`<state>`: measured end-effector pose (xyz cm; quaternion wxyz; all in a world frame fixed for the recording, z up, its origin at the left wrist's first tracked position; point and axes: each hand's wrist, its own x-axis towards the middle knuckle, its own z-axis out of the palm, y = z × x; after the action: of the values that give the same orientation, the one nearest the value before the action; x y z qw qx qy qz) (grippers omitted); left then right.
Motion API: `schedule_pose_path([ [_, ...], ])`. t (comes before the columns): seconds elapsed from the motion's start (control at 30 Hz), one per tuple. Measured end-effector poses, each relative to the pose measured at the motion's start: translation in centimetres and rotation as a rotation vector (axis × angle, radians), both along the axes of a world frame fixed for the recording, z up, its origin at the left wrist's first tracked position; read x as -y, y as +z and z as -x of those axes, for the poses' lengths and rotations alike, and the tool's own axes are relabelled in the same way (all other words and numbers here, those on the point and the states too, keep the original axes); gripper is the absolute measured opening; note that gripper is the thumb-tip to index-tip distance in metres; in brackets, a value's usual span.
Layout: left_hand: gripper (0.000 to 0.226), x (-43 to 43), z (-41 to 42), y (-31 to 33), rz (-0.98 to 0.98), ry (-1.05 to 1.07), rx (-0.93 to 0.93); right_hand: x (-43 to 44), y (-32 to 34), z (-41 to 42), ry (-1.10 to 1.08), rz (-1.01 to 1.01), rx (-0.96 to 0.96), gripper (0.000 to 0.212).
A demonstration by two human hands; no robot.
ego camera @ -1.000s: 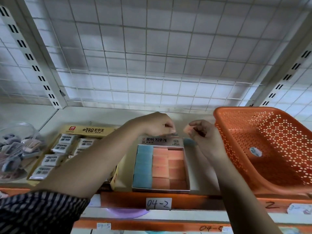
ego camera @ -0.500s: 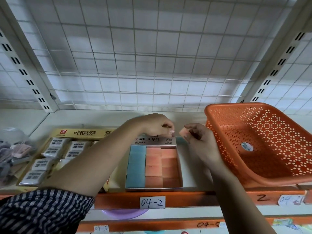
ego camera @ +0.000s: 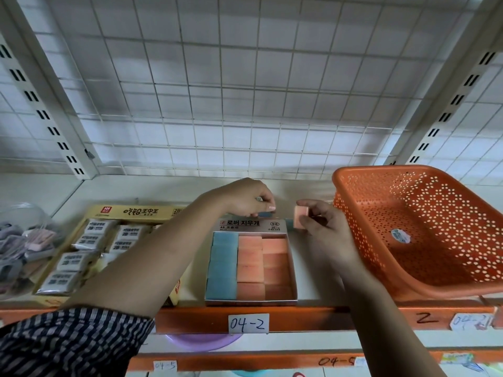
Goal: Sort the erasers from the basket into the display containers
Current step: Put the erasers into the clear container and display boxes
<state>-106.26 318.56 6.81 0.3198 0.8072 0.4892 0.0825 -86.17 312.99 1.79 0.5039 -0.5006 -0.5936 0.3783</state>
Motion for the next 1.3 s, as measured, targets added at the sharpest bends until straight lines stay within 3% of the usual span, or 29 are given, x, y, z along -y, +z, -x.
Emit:
schedule_pose_path([
  [0.17, 0.027, -0.5, -0.8, -0.2, 0.043, -0.108, -0.157, 0.0, -0.1, 0.0, 0.004, -0.024, 0.031, 0.034],
  [0.33, 0.011, -1.2, -1.2, -0.3, 0.116, -0.131, -0.161, -0.1, -0.2, -0.1, -0.008, -0.005, 0.014, 0.032],
  [0.47, 0.017, -1.1, -1.5, -0.1, 0.128, -0.123, -0.19, -0.1, -0.2, -0.1, -0.01, -0.014, 0.012, 0.031],
  [0.67, 0.01, -0.9, -1.4, 0.1, 0.103, -0.064, -0.117, -0.1, -0.1, -0.2, -0.018, 0.001, 0.0, 0.028],
  [0.93, 0.01, 0.3, 0.4, 1.6, 0.093, 0.117, 0.113, 0.7, 1.0, 0.1, 0.064, 0.104, -0.218, 0.017],
  [1.17, 0.012, 2.0, 3.0, 2.4, 0.185, 0.223, 0.278, 1.7, 2.4, 0.6, 0.253, 0.101, -0.137, 0.028],
  [1.3, 0.013, 2.7, 4.3, 1.3, 0.084, 0.269, 0.312, 2.2, 3.5, 0.8, 0.316, 0.086, -0.049, 0.026],
])
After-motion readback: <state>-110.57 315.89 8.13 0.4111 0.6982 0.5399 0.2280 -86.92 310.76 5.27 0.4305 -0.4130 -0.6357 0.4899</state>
